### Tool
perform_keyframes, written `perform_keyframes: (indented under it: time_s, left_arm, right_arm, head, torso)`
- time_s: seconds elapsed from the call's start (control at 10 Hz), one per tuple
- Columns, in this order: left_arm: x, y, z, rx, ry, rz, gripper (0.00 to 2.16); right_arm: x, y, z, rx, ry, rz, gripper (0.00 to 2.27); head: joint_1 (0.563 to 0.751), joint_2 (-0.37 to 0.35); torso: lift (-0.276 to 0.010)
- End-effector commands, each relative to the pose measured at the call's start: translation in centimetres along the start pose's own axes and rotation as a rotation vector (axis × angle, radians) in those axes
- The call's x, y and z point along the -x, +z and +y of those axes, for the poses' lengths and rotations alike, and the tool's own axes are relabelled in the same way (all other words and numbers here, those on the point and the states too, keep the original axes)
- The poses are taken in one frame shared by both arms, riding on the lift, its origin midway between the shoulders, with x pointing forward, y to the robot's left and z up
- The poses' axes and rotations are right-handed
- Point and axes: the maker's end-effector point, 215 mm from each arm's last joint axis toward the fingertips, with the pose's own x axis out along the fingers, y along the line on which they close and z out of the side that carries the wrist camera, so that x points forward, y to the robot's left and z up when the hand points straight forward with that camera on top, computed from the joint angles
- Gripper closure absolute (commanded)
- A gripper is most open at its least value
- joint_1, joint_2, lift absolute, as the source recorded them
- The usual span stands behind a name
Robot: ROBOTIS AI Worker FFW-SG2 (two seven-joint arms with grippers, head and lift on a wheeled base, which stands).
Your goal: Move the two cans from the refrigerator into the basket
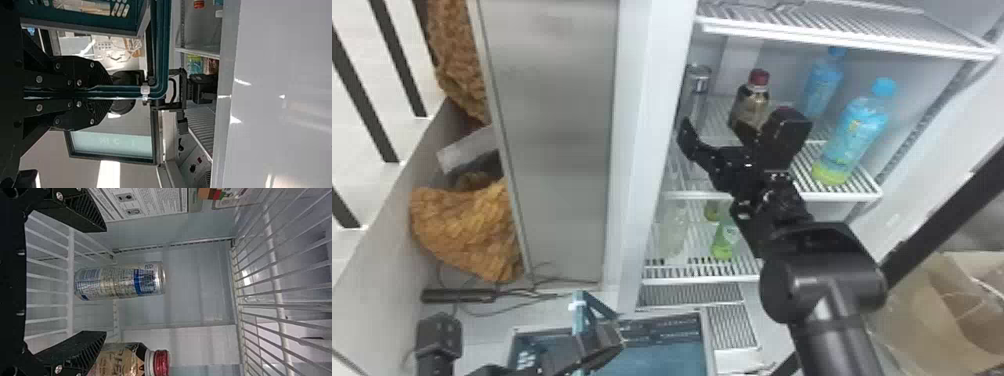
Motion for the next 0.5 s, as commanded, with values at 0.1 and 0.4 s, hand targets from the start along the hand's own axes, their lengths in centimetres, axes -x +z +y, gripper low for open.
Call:
perform_keyframes:
  time_s: [0.1, 0.4]
  left_arm:
    - [0.0, 0.2, -0.1, -0.005, -0.001, -0.003, 1.19]
    - [0.0, 0.2, -0.1, -0.005, -0.001, -0.003, 1.19]
  right_arm:
    - [-1.7, 0.0, 0.7, 0.002, 0.013, 0.004, 0.11]
    - [-3.1, -0.3, 1.7, 0.001, 0.031, 0.010, 0.11]
  head:
    - [0.695, -0.204]
    - [0.695, -0.184]
  torso:
    - [-0.031]
    - [-0.031]
